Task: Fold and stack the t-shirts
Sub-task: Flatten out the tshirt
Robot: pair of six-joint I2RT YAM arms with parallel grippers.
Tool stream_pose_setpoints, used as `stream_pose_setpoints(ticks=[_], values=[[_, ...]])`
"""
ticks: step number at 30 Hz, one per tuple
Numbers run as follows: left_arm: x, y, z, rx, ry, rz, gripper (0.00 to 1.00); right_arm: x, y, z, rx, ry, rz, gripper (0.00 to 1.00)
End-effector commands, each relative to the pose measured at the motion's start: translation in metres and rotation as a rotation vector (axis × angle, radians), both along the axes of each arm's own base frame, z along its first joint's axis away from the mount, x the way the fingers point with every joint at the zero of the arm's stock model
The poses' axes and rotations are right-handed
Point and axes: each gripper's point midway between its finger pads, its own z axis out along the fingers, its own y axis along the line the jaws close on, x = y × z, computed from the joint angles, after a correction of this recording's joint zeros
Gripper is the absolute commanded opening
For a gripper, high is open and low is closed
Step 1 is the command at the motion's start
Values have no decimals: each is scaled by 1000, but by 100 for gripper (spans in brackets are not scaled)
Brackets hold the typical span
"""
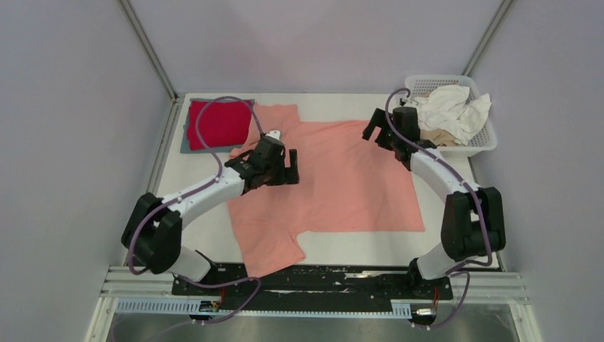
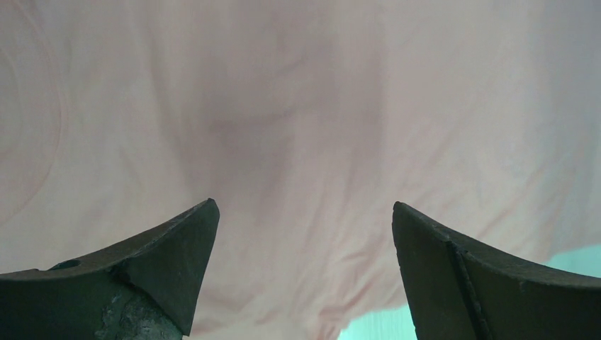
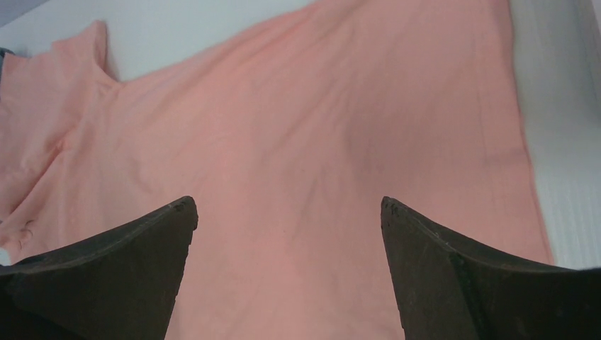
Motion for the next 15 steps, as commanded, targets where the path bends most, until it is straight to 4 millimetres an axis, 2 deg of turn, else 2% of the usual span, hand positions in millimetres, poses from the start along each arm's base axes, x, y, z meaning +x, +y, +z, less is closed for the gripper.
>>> stream_pose_setpoints(ticks=[1,2,3,4,6,9,12,14,15], values=[[-71,23,-3,114,72,-9,100,-44,-4,-29,74,74,-29,100],[-92,38,-16,174,125,11,100,-51,-6,-30,85,76,-41,100],[-107,38,-14,179,126,-11,100,-57,-7,-31,90,77,-51,100],[-127,50,-26,215,184,4,100,-61,-8,-30,98,74,-59,100],[-157,58,-36,238,246,-7,100,-68,-11,-30,104,71,-75,100],[-190,77,-50,259,323,51,99,-72,-15,-26,95,61,-93,100],[-223,84,-56,288,379,43,95,-73,-21,-27,81,65,-118,100],[-239,86,-59,304,410,46,90,-73,-21,-30,76,75,-119,100],[-243,86,-61,307,425,60,84,-73,-21,-31,72,78,-122,100]])
